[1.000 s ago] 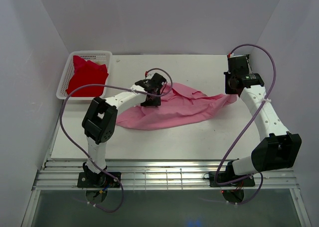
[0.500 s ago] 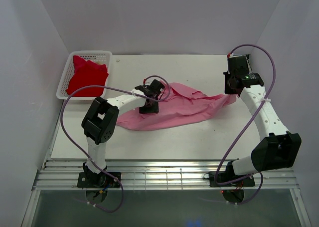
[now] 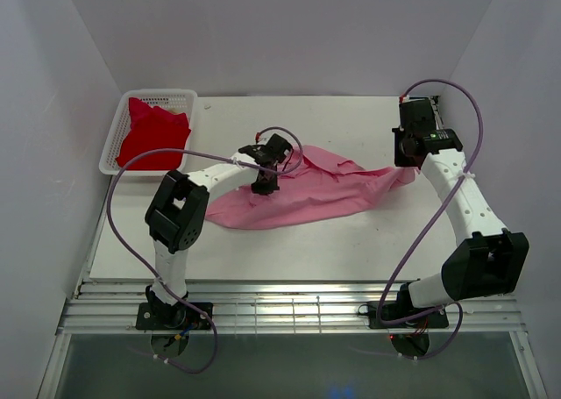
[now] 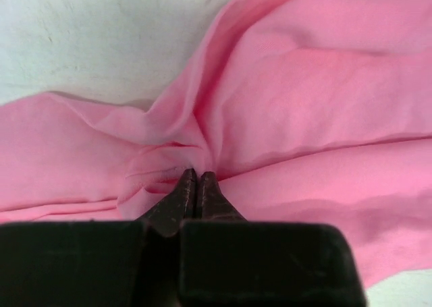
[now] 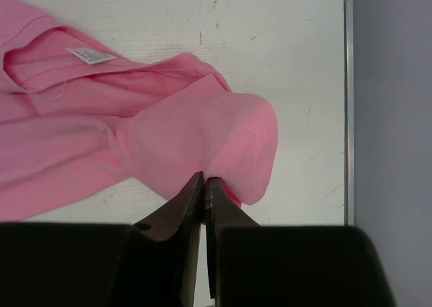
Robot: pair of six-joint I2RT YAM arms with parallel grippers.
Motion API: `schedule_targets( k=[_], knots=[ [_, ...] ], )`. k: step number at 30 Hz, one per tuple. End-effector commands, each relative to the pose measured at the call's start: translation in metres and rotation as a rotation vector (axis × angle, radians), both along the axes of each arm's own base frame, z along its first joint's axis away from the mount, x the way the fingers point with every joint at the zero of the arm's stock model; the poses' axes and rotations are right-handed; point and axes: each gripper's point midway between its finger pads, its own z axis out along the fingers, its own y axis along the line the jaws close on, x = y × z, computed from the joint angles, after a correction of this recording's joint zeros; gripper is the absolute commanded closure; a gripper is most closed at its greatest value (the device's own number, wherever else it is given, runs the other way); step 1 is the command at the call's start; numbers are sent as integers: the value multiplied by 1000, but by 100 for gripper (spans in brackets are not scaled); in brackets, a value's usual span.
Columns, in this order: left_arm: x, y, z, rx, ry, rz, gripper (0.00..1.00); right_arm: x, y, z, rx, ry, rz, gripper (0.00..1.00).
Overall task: Fold and stack the t-shirts
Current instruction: Flatten out the tshirt
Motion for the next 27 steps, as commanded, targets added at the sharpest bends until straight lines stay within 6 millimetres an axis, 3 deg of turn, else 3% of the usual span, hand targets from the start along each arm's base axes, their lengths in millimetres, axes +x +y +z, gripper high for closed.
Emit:
schedule_targets(
  k=[1,2,3,4,5,7,8,9,10,11,12,13,15,16,17,18,19,20,21,22,23,24,25,26,27],
  knots=[
    [42,-17,56,-26,-154,-16,100,18,-6,15,-26,-56,-16,91],
    [48,-15,60,-7,-152,-12,100,25,-7,14,-33,-49,-20,91],
    [59,-16,72,-9,-179,-6,100,36,-7,30,-31,-91,-20,91],
    [82,-27,109,-55,-259,-3,100,47,-7,28,-32,-84,-23,91],
    [96,-22,116,-59,-271,16,100,62,-11,55,-25,-146,-32,91],
    [121,-25,150,-100,-342,34,100,81,-13,77,-12,-195,-43,91],
    [144,-22,198,-150,-439,57,100,94,-19,75,-12,-178,-58,91],
    [157,-23,203,-159,-462,63,100,103,-21,88,-7,-205,-66,91],
    [167,-22,221,-189,-501,61,100,116,-24,136,8,-321,-73,91],
    [181,-16,258,-234,-590,72,100,132,-29,138,10,-329,-87,90],
    [187,-12,270,-253,-623,80,100,138,-32,152,16,-359,-90,90],
    [190,-8,283,-274,-654,85,100,148,-37,185,48,-452,-94,89],
    [197,8,298,-289,-716,123,100,153,-40,214,83,-557,-91,88],
    [186,18,330,-312,-785,136,100,145,-38,240,98,-629,-77,88],
    [188,18,358,-357,-892,133,100,146,-36,232,101,-627,-72,87],
    [186,20,329,-314,-857,109,100,143,-36,239,104,-659,-65,87],
    [172,27,357,-344,-923,106,100,131,-33,272,112,-769,-40,87],
    [170,28,365,-359,-967,105,100,132,-32,254,110,-742,-34,87],
    [168,31,344,-324,-934,97,100,128,-31,256,105,-758,-21,86],
    [164,34,339,-315,-930,96,100,116,-30,270,105,-807,-7,86],
    [157,39,341,-310,-935,101,100,114,-30,264,99,-795,-3,86],
    [153,41,328,-292,-911,96,100,113,-30,241,91,-742,1,86],
    [149,40,297,-271,-848,80,100,105,-31,237,87,-729,-3,86],
    [144,40,281,-262,-807,63,100,100,-31,224,85,-694,-4,87],
    [134,32,268,-289,-761,20,100,96,-31,191,88,-621,-5,87]
  ],
)
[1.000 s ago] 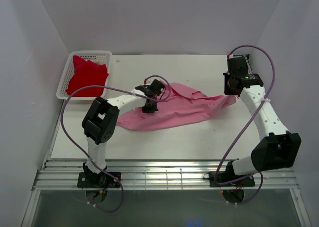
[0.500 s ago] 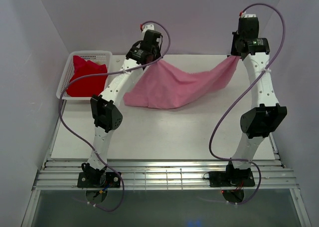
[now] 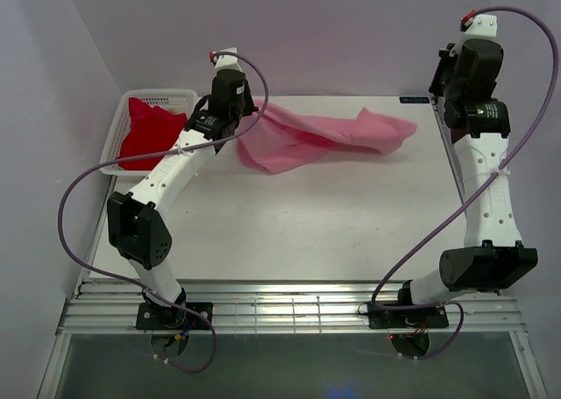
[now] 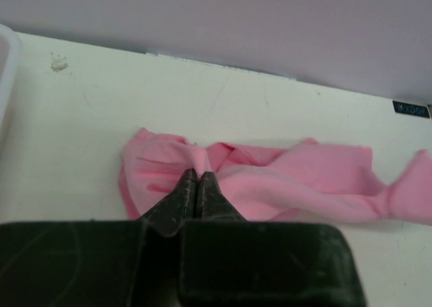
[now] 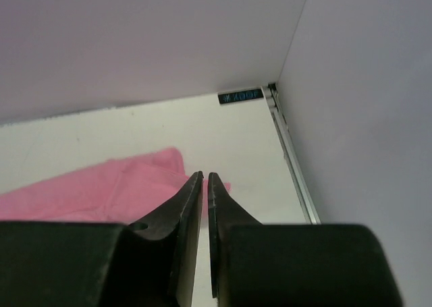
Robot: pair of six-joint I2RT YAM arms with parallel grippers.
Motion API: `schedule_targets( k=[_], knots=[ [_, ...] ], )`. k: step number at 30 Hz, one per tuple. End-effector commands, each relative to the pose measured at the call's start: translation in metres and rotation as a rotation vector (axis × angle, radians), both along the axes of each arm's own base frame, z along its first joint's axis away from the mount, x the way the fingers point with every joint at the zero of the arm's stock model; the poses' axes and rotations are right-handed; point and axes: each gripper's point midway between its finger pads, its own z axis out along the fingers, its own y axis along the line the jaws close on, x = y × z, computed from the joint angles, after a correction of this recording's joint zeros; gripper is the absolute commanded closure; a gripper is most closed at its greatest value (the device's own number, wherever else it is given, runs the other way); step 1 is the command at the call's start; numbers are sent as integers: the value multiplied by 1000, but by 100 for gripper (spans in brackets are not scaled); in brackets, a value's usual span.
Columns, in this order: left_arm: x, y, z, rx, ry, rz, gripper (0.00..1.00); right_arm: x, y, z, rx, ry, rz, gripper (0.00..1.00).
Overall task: Fold and stack the t-shirts
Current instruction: Flatten out the tshirt
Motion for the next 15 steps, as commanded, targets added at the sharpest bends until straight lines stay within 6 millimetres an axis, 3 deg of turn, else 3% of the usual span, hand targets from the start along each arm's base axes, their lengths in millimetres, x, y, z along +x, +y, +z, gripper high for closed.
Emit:
schedule_targets(
  k=[1,2,3,4,6,7,8,11,12,14,15],
  knots=[
    [-25,-7,-50,14,111,-87,100,-15,3,-32,-8,38,23,87],
    [-35,-13,-67,15,153,-115,100,-22,3,-43,1,61,21,87],
    [-48,-18,-80,12,191,-155,100,-30,3,-73,9,125,16,87],
    [-67,-17,-118,43,285,-169,100,-43,3,-71,26,112,10,87],
    [-95,-30,-146,50,372,-214,100,-55,5,-93,38,166,12,87],
    [-118,-38,-170,77,447,-254,100,-61,8,-114,38,217,35,86],
    [-129,-43,-178,84,477,-266,100,-63,10,-127,39,250,47,86],
    [-163,-53,-209,144,577,-297,79,-66,18,-175,57,376,84,83],
    [-169,-55,-214,139,595,-292,63,-65,21,-186,66,401,99,77],
    [-178,-54,-220,146,622,-268,49,-60,29,-214,98,459,138,60],
    [-179,-53,-219,130,625,-243,44,-57,33,-222,110,472,148,56]
  ],
)
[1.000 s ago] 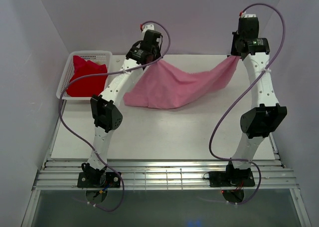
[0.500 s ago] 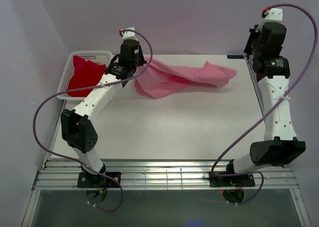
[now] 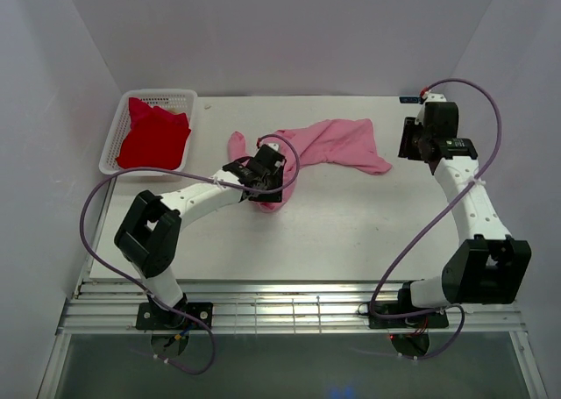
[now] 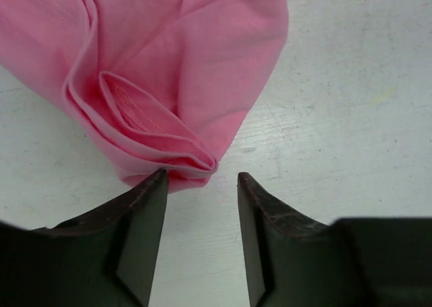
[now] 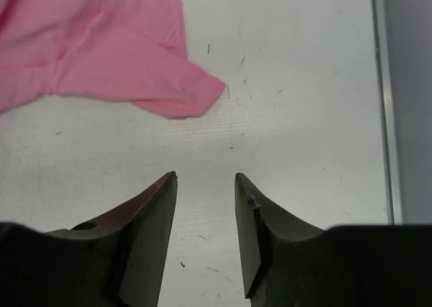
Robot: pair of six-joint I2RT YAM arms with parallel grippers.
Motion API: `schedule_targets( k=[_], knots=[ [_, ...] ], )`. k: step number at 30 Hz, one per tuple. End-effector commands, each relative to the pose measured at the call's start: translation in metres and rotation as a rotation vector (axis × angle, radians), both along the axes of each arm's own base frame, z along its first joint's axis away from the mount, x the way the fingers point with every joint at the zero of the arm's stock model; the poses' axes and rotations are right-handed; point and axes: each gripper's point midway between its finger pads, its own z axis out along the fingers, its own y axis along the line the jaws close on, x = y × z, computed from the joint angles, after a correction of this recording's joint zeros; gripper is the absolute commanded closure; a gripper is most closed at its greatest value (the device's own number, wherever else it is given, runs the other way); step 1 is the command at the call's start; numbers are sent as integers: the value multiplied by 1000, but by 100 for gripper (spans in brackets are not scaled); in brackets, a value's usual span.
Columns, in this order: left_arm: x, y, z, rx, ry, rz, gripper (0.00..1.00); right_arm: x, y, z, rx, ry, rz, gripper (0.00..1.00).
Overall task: Fold and stack the t-shirts
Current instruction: Flatten out the tshirt
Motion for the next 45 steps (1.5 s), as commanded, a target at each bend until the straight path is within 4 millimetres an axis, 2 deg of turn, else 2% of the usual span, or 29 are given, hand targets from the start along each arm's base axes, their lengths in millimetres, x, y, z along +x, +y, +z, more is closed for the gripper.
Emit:
schedule_targets(
  k=[1,2,3,4,5,6,7,8,9,10,12,14,15,17,19,21,22,26,31,32,33,38,42,45],
  knots=[
    [-3,4,16,-37,-14,89,42,17,19,-34,76,51,74,53],
    [2,9,20,-19,-42,118,40,23,21,-37,83,53,83,47],
    [9,9,28,-15,-67,134,38,28,23,-41,91,64,92,46],
    [12,12,31,5,-77,143,34,34,24,-57,97,110,93,45],
    [17,14,27,33,-79,152,33,39,29,-59,118,120,115,43],
    [26,15,34,51,-110,168,32,49,32,-53,124,108,123,43],
    [28,16,32,73,-109,173,32,54,33,-65,129,140,125,43],
    [32,16,23,96,-100,179,32,58,33,-67,132,143,128,43],
    [35,18,21,115,-106,192,32,64,35,-64,136,134,135,43],
    [40,16,24,107,-116,208,32,68,35,-72,137,153,134,43],
    [46,13,19,111,-120,222,32,77,36,-72,138,149,140,43],
    [55,7,20,115,-133,211,32,81,34,-83,133,176,141,43],
    [58,5,8,142,-117,200,32,84,34,-87,132,184,143,43],
    [61,6,5,177,-99,203,34,85,35,-90,131,193,147,43],
    [57,13,-2,223,-68,212,35,84,35,-93,130,204,147,43],
    [52,18,0,230,-65,232,35,84,35,-94,126,204,148,43],
    [51,21,12,215,-84,241,36,82,35,-96,127,210,147,43],
    [38,32,28,191,-104,259,36,78,33,-101,118,219,146,43],
    [1,58,-5,271,11,267,37,73,34,-105,128,230,140,43],
    [-5,61,-4,266,17,272,37,72,34,-104,131,230,141,43],
    [-15,67,-13,277,46,270,37,70,34,-105,132,233,138,43],
    [-34,75,-23,273,95,283,37,64,33,-106,125,236,132,43],
    [-34,72,-22,250,98,301,38,60,33,-104,129,235,132,43],
    [-16,59,4,196,21,305,39,58,33,-104,126,233,131,43]
  ],
)
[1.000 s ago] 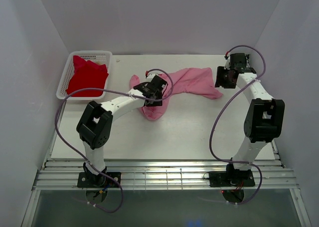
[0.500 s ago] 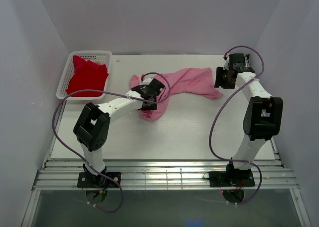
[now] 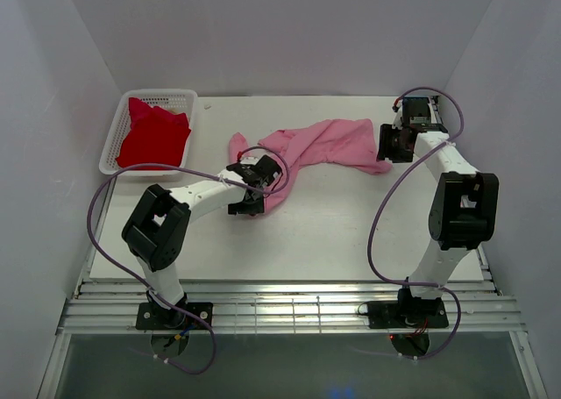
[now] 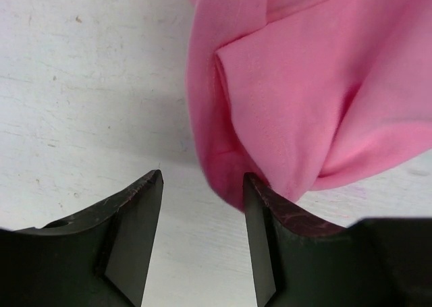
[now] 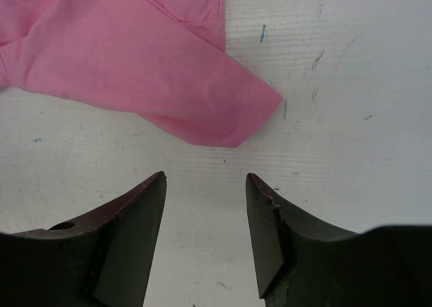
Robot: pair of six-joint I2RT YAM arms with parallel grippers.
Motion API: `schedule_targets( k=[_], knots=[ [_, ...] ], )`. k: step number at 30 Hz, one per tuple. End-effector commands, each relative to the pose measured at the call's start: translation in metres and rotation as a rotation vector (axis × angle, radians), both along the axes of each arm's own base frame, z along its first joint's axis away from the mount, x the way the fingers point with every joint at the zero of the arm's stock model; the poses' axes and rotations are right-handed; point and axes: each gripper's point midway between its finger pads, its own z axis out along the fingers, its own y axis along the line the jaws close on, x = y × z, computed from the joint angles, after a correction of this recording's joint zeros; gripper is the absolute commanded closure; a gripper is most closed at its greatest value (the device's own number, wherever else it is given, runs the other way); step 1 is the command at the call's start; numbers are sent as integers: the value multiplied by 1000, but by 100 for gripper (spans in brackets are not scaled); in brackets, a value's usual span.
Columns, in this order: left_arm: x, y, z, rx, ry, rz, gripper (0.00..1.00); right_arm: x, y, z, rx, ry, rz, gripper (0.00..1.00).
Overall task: Fold and stack the t-shirts
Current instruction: Flatten out the tshirt
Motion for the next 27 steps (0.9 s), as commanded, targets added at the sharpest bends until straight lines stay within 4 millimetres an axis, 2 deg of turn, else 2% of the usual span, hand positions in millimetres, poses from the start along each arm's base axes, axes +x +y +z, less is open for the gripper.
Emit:
schedule_targets(
  k=[1,2,3,6,10,12,15,22,27],
  knots=[
    [27,-22,53,-111,-158,12,39,2,0,22,3,-66,1,43],
    [38,-30,68,-139,-196,11,39,2,0,22,3,-66,1,43],
    [43,-36,75,-155,-216,1,39,1,0,21,4,-62,2,43],
    [57,-50,84,-195,-252,-11,39,-1,1,19,7,-56,4,43],
    [61,-58,61,-182,-211,-30,40,-2,1,19,6,-55,3,43],
    [59,-58,44,-158,-173,-33,41,-3,-1,19,-2,-53,0,43],
    [56,-53,32,-128,-148,-21,45,-5,-3,19,-16,-51,-1,43],
    [51,-48,23,-113,-131,-3,47,-7,-2,15,-12,-41,1,43],
    [54,-43,37,-108,-173,19,47,-9,0,13,1,-34,4,43]
  ],
)
